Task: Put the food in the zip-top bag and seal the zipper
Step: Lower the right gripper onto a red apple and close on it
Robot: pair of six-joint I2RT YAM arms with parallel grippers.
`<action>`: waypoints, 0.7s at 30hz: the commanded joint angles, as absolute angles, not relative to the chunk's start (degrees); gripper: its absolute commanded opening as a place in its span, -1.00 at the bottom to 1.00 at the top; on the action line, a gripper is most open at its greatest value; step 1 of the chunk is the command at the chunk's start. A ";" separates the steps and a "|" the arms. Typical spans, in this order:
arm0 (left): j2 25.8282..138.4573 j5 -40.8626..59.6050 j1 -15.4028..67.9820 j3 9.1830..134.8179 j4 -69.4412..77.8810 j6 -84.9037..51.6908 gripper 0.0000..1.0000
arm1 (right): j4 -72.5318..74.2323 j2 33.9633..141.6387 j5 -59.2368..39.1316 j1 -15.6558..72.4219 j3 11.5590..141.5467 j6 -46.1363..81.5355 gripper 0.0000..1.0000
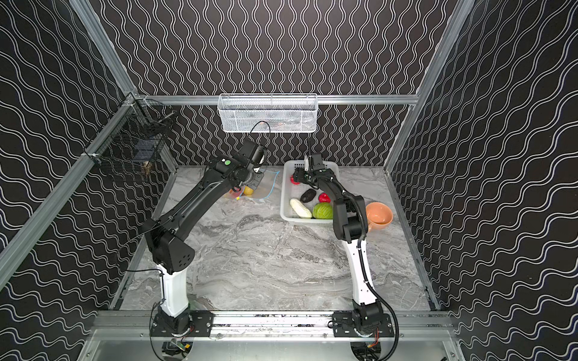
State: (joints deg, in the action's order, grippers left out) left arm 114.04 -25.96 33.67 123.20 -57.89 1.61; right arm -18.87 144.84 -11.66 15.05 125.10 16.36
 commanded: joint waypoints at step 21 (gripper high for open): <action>113.90 -26.47 33.67 123.35 -58.21 1.25 -1.00 | -14.29 142.64 -12.68 15.12 121.66 18.09 -0.28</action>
